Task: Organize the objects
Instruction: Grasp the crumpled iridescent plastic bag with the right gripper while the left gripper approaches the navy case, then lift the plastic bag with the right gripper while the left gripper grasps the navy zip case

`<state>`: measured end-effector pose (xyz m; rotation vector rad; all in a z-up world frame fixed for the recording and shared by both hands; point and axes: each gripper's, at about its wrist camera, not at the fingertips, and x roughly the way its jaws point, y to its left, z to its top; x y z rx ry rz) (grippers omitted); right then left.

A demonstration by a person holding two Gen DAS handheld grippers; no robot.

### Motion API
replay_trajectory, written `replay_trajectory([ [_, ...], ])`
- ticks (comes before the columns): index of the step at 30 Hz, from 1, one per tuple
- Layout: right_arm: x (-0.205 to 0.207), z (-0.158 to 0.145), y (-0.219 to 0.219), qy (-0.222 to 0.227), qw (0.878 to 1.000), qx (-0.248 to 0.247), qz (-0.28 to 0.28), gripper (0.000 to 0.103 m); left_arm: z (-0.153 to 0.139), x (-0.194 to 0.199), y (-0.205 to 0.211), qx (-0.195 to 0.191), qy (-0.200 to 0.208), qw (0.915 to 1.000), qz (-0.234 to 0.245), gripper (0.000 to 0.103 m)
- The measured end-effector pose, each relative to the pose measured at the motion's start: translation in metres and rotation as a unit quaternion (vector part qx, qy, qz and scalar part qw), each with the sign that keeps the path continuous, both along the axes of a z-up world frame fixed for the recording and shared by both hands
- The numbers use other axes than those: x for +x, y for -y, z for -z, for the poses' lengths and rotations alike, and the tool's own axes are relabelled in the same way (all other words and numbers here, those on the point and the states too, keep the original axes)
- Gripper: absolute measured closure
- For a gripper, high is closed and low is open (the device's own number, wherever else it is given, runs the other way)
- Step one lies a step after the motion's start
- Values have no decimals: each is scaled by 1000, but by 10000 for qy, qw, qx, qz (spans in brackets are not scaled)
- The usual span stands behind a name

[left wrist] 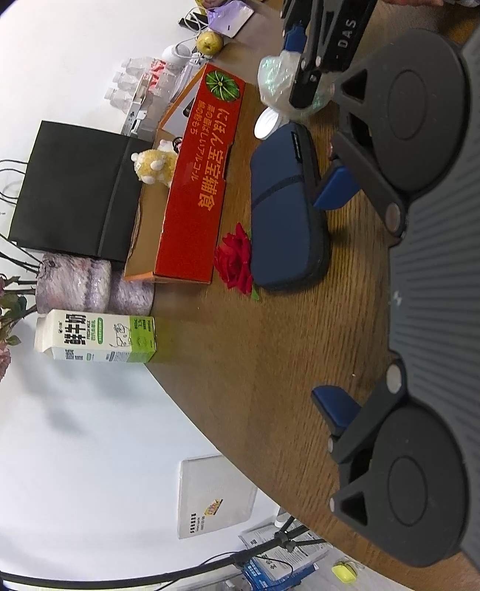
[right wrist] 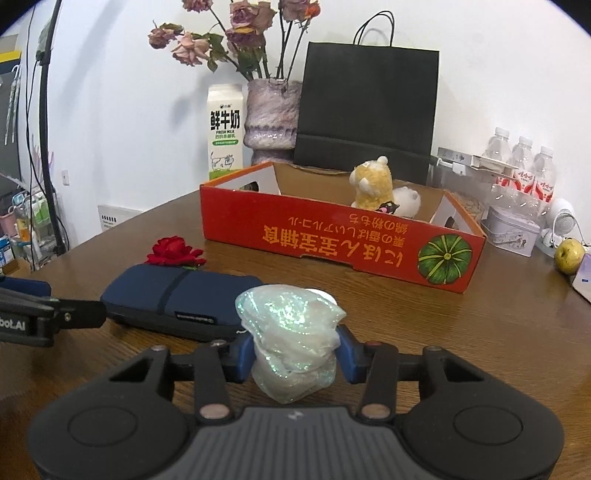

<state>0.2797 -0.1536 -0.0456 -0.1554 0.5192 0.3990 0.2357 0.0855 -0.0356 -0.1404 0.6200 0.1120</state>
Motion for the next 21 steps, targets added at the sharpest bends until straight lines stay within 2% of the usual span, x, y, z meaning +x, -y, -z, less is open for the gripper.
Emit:
replay_trajectory([
  [8, -13, -6, 17, 189, 9998, 69, 11, 59, -10, 6, -1, 53, 53, 9998, -171, 0],
  [14, -21, -11, 38, 364, 9991, 156, 142, 59, -32, 33, 4, 519, 260, 9975, -394, 0],
  [18, -20, -13, 50, 387, 9987, 251, 221, 59, -32, 60, 5, 802, 212, 9944, -653, 0],
  [19, -19, -13, 52, 373, 9987, 269, 239, 59, -29, 66, 4, 821, 164, 9938, -732, 1],
  [21, -17, -12, 54, 340, 9987, 292, 257, 59, -21, 75, 2, 775, 14, 9935, -831, 14],
])
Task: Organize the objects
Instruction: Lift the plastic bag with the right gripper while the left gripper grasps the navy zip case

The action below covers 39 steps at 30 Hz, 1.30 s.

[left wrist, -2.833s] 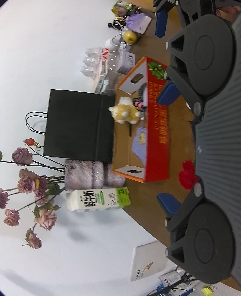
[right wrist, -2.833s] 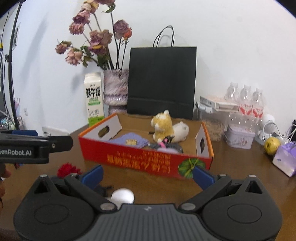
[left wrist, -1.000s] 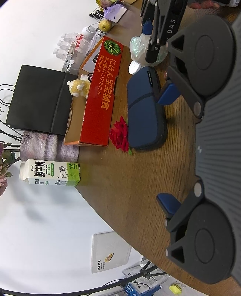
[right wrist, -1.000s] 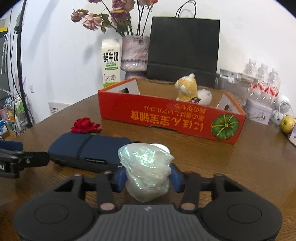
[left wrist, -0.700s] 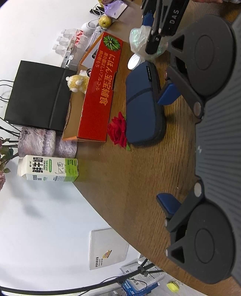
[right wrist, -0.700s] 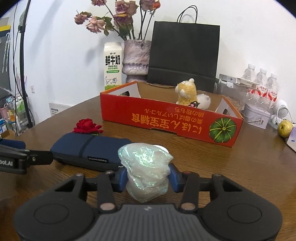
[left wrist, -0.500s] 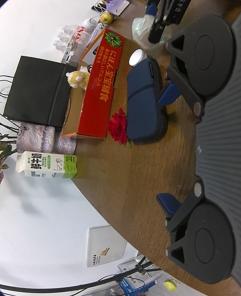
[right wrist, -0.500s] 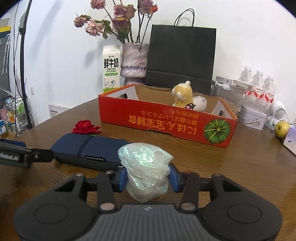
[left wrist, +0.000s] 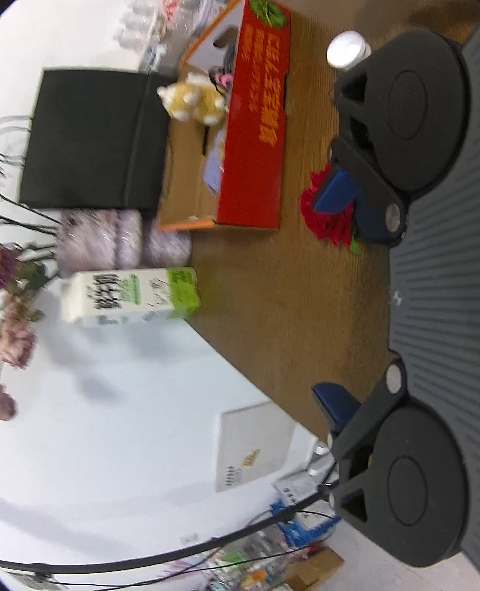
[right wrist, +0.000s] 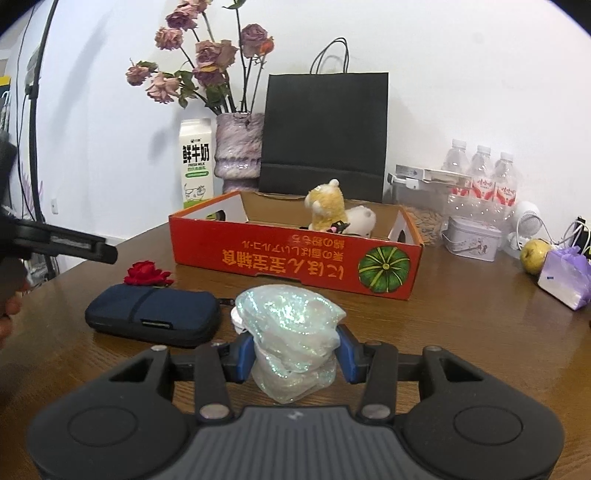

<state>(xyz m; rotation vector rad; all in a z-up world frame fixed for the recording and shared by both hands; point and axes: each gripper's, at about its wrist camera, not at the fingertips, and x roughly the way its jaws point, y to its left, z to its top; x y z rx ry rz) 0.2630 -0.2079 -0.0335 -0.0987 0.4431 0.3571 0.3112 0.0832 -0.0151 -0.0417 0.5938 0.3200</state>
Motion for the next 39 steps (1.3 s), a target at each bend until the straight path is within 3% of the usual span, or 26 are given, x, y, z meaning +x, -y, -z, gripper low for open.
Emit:
replay_trajectory([
  [2, 1, 1, 0, -42, 10000, 4, 7, 59, 10, 7, -2, -155, -243, 9995, 117, 42],
  [5, 3, 3, 0, -82, 10000, -6, -6, 59, 20, 8, -2, -333, -508, 9978, 252, 69],
  [12, 3, 3, 0, -62, 10000, -5, 23, 59, 25, -35, 20, -446, -494, 9950, 748, 67],
  [16, 2, 3, 0, -43, 10000, 2, 17, 59, 23, -53, 32, -487, -389, 9938, 920, 55],
  [18, 1, 2, 1, -34, 10000, 17, 32, 59, 17, -56, 33, -511, -172, 9950, 839, 46],
  [20, 2, 1, 1, -24, 10000, 29, 48, 59, 9, -55, 34, -578, -24, 9947, 853, 19],
  [23, 2, 1, 3, -30, 10000, 50, 65, 59, 1, -48, 48, -498, 13, 9924, 1121, 0],
  [27, 3, 0, 6, -32, 9999, 94, 86, 59, 3, -32, 78, -205, -202, 9869, 1588, 0],
  [32, 6, -2, 14, -59, 9996, 190, 218, 59, 22, -13, 92, -172, -474, 9839, 1714, 0],
  [33, 7, -2, 16, -74, 9995, 208, 236, 59, 26, -12, 91, -204, -526, 9835, 1721, 2],
  [35, 8, -1, 17, -93, 9994, 224, 240, 59, 32, -11, 90, -341, -616, 9807, 1825, 29],
  [39, 7, -1, 15, -80, 9996, 205, 180, 59, 31, -28, 89, -269, -536, 9838, 1690, 32],
])
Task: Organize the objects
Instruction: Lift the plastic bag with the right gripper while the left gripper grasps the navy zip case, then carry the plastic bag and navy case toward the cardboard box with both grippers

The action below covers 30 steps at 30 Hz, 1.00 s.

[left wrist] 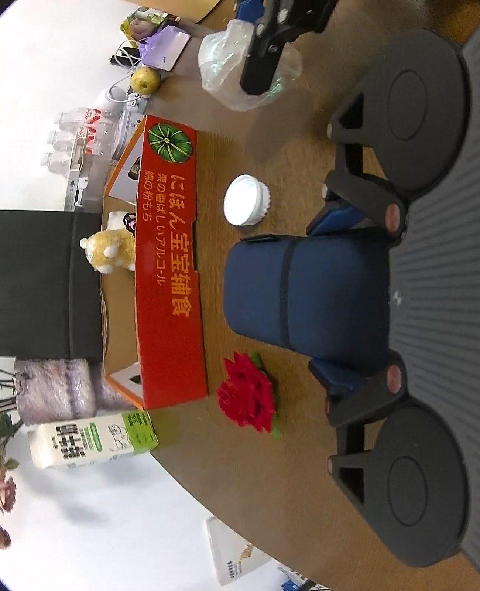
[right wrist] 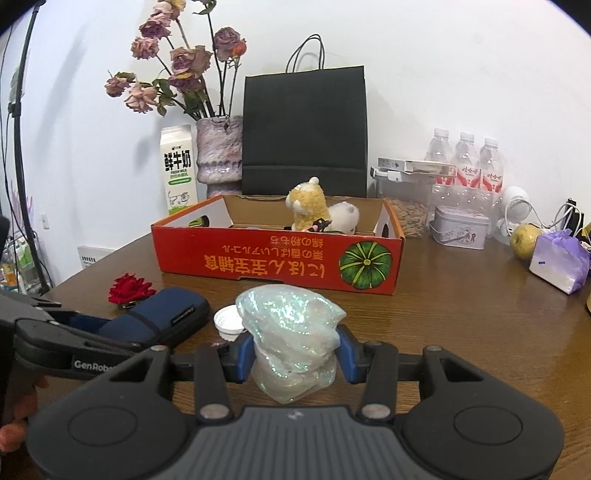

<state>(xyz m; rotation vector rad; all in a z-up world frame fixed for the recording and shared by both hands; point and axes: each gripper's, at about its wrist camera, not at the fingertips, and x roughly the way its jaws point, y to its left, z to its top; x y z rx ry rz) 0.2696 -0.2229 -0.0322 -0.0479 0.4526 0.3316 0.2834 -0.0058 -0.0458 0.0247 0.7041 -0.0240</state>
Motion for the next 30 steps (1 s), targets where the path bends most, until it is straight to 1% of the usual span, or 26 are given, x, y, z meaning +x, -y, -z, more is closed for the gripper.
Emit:
replay_trajectory([
  [6, -5, -1, -4, 5, 9999, -54, -147, 59, -1, -39, -2, 29, 38, 9991, -414, 31],
  [7, -5, -1, -6, -4, 9998, -74, -180, 59, -1, -44, -1, 34, 36, 9990, -453, 29],
  [8, -7, -1, -7, -7, 9997, -87, -213, 59, -1, -46, 1, 50, 8, 9990, -452, 23],
  [9, -8, -1, -8, -2, 9997, -97, -241, 59, -2, -47, 1, 64, -10, 9991, -425, 19],
  [11, -10, -1, -9, 10, 9996, -109, -275, 59, -3, -44, 2, 101, -25, 9992, -394, 2],
  [12, -10, -1, -10, 13, 9995, -111, -280, 59, -3, -43, 3, 98, -24, 9991, -415, 0],
  [15, -12, -1, -10, 6, 9995, -108, -281, 59, -4, -35, 2, 6, -98, 9991, -408, 0],
  [19, -14, -1, -11, -23, 9993, -144, -334, 59, 0, -21, 3, 110, -228, 9986, -462, 0],
  [22, -16, -1, -11, -45, 9991, -185, -368, 58, 1, -17, -2, -4, -232, 9987, -461, 0],
  [24, -17, -2, -11, -37, 9990, -178, -402, 58, 2, -18, -2, -14, -196, 9989, -425, 4],
  [25, -17, -3, -11, -26, 9989, -173, -423, 58, 1, -20, 0, -17, -153, 9993, -353, 16],
  [26, -18, -3, -11, -16, 9989, -172, -440, 58, -2, -23, 1, -9, -94, 9996, -275, 32],
  [27, -19, -3, -11, -12, 9988, -176, -449, 58, -3, -25, 2, 7, -62, 9996, -278, 33],
  [30, -17, -3, -11, -39, 9990, -197, -406, 58, -6, -31, 1, -195, -62, 9997, -159, 37],
])
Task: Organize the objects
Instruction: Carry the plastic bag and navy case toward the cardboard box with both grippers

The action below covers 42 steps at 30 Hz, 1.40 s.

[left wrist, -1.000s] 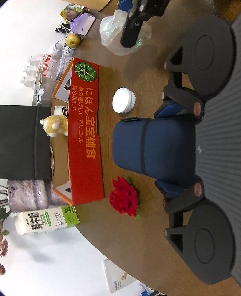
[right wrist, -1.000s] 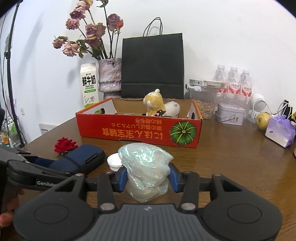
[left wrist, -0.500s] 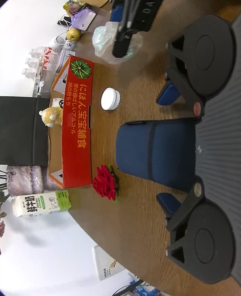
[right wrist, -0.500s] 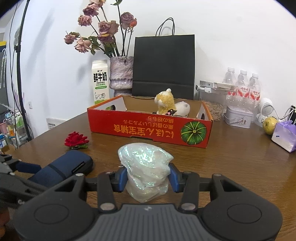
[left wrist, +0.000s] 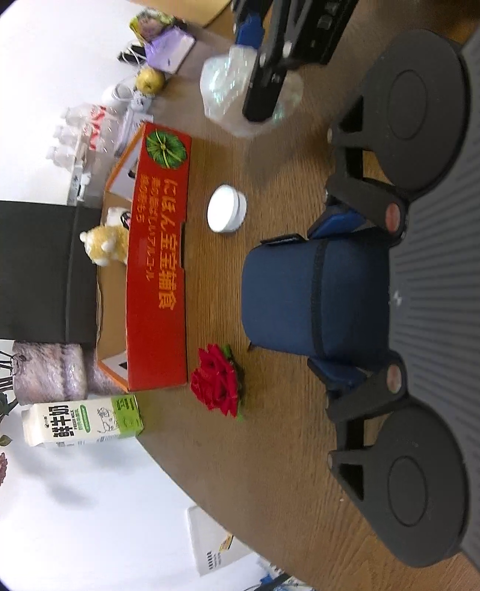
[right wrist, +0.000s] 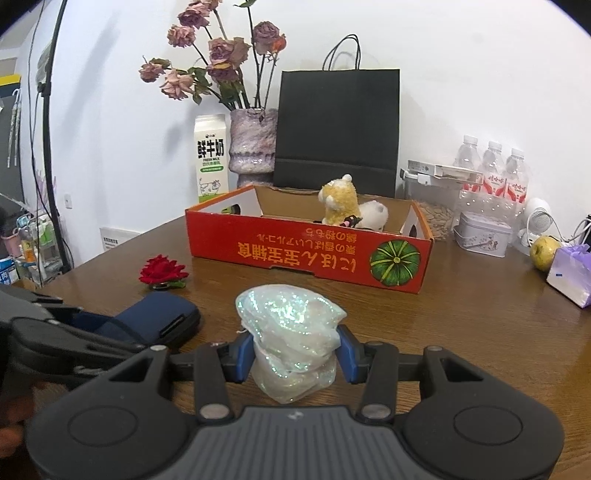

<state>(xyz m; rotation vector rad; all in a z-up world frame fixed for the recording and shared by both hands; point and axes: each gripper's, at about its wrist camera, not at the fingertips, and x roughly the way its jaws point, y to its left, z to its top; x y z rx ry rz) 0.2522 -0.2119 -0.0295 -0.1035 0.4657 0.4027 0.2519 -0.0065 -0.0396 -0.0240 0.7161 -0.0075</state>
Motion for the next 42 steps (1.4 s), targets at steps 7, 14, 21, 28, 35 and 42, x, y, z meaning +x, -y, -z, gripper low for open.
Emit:
replay_trajectory([
  [7, -1, -1, 1, 2, 10000, 11, -26, 58, -1, -3, 2, 14, 65, 10000, -53, 38],
  [14, -1, -1, 0, 14, 10000, 16, -51, 58, -6, -7, 3, -63, 165, 9996, -200, 39],
  [21, -3, -1, -2, 33, 9999, -12, -96, 58, -18, -14, 9, -56, 396, 9988, -266, 39],
  [28, -3, -9, -1, 81, 10000, 33, -30, 58, -30, -15, 13, -34, 526, 9981, -327, 39],
  [35, 5, -21, 1, 99, 9999, 41, 4, 58, -47, -7, 17, 40, 718, 9969, -329, 39],
  [42, 17, -35, 0, 209, 9997, 52, 85, 58, -63, 6, 22, 57, 891, 9955, -326, 39],
])
